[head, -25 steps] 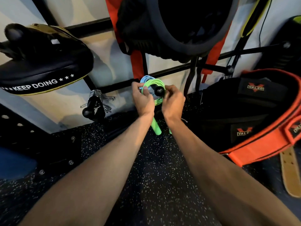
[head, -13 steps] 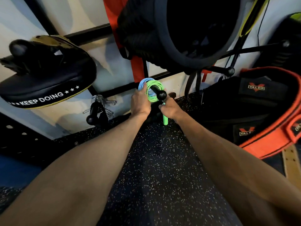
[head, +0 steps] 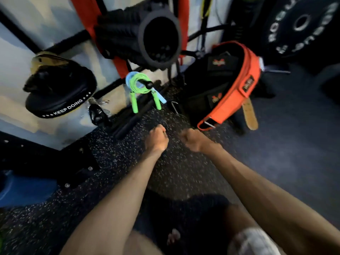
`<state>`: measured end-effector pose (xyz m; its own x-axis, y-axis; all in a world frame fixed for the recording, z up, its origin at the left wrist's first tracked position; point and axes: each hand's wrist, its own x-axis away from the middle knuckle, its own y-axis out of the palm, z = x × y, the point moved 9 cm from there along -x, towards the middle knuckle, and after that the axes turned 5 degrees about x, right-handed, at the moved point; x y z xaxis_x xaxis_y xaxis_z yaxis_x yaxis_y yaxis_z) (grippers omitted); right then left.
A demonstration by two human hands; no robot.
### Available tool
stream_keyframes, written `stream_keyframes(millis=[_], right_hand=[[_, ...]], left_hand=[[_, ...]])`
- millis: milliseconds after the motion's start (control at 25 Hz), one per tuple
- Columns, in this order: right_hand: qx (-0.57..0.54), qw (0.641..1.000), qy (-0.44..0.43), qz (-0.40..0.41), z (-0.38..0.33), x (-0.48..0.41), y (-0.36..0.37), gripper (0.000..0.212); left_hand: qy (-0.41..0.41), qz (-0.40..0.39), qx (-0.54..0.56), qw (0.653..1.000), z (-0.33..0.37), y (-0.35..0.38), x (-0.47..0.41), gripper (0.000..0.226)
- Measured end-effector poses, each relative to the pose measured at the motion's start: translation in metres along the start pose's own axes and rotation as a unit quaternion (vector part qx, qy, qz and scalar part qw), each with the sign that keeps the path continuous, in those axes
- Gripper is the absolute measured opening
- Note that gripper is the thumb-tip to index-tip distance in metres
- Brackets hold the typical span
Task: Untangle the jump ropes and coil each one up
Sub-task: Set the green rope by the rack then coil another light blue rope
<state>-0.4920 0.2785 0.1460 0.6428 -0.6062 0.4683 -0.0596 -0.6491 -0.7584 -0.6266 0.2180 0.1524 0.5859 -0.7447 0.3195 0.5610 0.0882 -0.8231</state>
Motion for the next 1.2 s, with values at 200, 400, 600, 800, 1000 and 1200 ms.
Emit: stream_keyframes(millis=[200,400,600,800,1000,1200], right_hand=[[-0.021,0.996,0.085,0.005,0.053,0.125,0.025,0.024],[-0.099,0.976,0.194,0.029,0.111,0.206,0.067,0.020],[-0.187,0.935,0.301,0.031,0.165,0.281,0.144,0.021],[-0.258,0.875,0.409,0.011,0.204,0.351,0.258,0.026],[-0.367,0.751,0.548,0.004,0.220,0.422,0.372,0.033],[-0.522,0.632,0.570,0.046,0.204,0.429,0.428,0.034]], left_hand=[[0.020,-0.145,-0.090,0.985,0.019,0.075,0.091,0.024],[0.102,-0.231,-0.147,0.956,0.046,0.146,0.159,0.020],[0.196,-0.316,-0.236,0.898,0.051,0.219,0.226,0.024],[0.260,-0.390,-0.315,0.825,0.037,0.298,0.296,0.031],[0.266,-0.469,-0.318,0.780,-0.002,0.366,0.368,0.027],[0.225,-0.527,-0.270,0.773,-0.046,0.402,0.406,0.039]])
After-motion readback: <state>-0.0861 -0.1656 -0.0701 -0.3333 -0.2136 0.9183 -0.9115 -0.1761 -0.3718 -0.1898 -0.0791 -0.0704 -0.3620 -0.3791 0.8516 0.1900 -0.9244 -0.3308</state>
